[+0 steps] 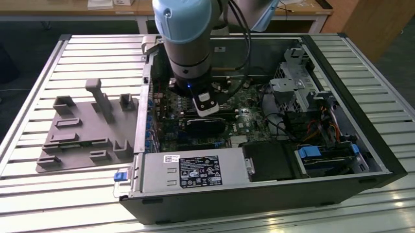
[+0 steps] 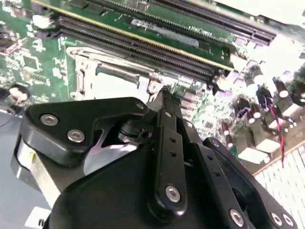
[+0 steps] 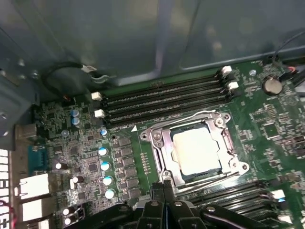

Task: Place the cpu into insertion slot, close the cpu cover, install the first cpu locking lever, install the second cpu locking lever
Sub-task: 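Install the second cpu locking lever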

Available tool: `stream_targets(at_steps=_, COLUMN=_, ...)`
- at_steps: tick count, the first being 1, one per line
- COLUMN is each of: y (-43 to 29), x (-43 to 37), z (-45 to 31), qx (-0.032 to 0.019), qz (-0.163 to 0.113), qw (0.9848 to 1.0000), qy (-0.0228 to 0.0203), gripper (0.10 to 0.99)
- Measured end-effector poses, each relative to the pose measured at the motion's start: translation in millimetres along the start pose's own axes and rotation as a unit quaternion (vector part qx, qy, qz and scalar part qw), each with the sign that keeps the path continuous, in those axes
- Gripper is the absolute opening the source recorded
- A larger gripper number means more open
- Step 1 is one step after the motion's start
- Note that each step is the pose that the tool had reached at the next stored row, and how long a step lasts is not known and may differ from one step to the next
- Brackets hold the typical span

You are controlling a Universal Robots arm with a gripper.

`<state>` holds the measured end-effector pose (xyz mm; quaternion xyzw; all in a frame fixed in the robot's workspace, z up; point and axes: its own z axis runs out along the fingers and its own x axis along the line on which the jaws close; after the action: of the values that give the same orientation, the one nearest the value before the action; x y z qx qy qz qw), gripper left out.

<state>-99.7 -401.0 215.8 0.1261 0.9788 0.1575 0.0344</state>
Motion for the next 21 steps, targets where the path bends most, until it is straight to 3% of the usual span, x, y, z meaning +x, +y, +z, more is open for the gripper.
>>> stream_targets(at_steps=3, y=2.1, x=-0.6, z=-6.1, qx=0.0028, qz=0.002, qw=1.0000, qy=-0.0014, gripper=0.102)
stream_targets(at_steps=9, y=4.9, x=-5.0, z=-10.6, qx=0.0235, qz=0.010, qw=0.9996, qy=-0.0099, gripper=0.102)
stream_targets(at_steps=21, y=13.5, x=-28.7, z=-7.1, qx=0.0378, qz=0.014, qw=0.9991, qy=-0.0144, gripper=0.102)
